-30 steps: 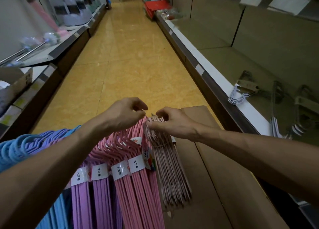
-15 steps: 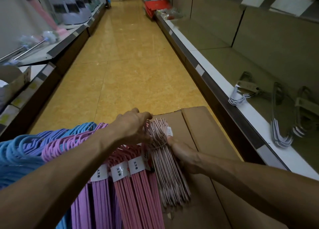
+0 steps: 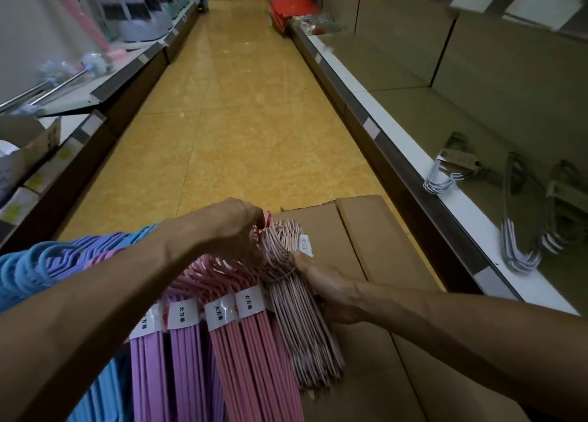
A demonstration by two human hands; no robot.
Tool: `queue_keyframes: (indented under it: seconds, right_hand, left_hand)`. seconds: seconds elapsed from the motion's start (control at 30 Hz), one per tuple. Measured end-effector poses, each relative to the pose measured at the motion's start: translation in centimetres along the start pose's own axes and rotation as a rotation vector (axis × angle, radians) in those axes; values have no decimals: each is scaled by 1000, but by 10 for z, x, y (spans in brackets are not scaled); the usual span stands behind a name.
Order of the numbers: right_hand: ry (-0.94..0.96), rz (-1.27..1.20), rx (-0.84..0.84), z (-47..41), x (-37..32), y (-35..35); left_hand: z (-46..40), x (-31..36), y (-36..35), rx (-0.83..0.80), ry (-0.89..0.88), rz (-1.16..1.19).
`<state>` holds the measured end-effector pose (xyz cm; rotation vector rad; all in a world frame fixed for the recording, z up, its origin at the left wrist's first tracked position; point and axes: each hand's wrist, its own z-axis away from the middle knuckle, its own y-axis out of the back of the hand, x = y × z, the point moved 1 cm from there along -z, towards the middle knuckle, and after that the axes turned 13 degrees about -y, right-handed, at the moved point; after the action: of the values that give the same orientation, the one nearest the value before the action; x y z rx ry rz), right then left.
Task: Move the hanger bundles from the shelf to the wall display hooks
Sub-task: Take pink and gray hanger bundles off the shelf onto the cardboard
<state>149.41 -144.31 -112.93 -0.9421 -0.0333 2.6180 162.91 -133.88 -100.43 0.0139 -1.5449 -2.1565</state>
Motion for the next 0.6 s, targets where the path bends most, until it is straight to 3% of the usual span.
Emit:
queue_keyframes:
  seconds: [0.17, 0.27, 0.37, 0.43, 0.6]
  right_hand:
    - [-16, -3, 47, -11, 2, 4]
    - [20, 135, 132, 3, -5, 10]
    - [85, 325, 287, 25, -11, 26]
    - [129, 396, 361, 42, -9, 41]
    - [175, 318, 428, 87, 8, 76]
  left_hand:
    - [-7, 8, 4, -58, -6, -28]
    - [-11, 9, 10, -37, -5, -92]
    - [-17, 15, 16, 68, -74, -156]
    - [-21, 24, 18, 173, -140, -75]
    - [-31, 52, 14, 322, -276, 162]
